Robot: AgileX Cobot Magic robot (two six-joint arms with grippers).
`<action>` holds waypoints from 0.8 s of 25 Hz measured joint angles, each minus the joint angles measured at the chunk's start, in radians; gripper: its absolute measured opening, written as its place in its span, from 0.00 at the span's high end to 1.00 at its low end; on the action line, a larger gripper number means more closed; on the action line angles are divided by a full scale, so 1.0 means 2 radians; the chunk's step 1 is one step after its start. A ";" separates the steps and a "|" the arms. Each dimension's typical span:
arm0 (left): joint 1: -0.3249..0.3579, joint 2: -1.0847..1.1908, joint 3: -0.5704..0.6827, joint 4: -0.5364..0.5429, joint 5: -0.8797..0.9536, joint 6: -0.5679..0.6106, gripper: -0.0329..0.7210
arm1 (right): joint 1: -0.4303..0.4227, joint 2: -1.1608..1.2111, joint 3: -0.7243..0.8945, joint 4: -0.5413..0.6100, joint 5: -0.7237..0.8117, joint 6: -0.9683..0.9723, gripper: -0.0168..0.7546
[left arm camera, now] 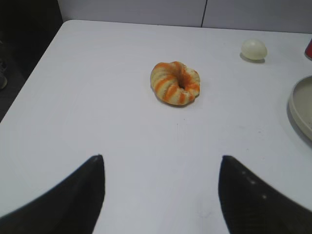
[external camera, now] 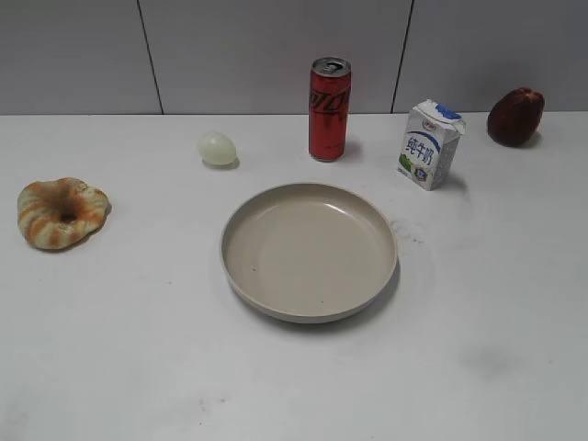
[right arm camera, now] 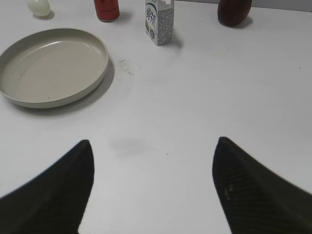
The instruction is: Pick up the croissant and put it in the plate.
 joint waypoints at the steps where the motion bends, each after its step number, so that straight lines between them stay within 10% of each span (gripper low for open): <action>1: 0.000 0.000 0.000 0.000 0.000 0.000 0.22 | 0.000 0.000 0.000 0.000 0.000 0.000 0.24; 20: 0.000 0.076 -0.014 0.000 -0.049 0.000 0.23 | 0.000 0.000 0.000 0.000 0.000 0.000 0.24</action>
